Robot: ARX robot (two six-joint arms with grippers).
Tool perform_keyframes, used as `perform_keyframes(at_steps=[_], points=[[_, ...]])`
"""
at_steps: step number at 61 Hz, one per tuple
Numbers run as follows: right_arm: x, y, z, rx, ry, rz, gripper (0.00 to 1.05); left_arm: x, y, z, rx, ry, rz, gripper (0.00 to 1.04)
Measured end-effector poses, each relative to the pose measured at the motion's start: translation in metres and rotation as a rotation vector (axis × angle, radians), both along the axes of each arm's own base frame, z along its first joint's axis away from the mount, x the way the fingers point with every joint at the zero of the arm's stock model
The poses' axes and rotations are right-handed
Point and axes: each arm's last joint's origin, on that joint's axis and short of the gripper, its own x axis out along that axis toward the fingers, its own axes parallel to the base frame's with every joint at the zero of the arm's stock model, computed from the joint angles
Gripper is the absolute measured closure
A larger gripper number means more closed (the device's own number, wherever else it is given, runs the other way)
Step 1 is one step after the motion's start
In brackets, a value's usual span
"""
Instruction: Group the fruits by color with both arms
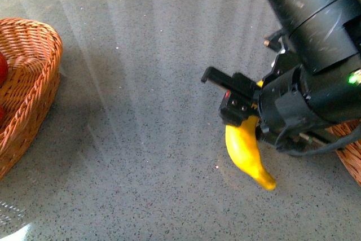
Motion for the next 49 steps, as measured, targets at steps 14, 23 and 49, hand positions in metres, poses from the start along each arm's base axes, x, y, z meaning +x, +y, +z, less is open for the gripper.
perform_keyframes(at_steps=[14,23,49], points=[[-0.017,-0.026,0.056,0.030,-0.205,0.082,0.66,0.000,0.000,0.000,0.000,0.000,0.000,0.09],[-0.026,-0.075,0.067,-0.013,-0.242,0.034,0.66,0.000,0.000,0.000,0.000,0.000,0.000,0.09],[-0.059,-0.195,0.039,-0.160,-0.165,-0.102,0.67,0.000,0.000,0.000,0.000,0.000,0.000,0.09]])
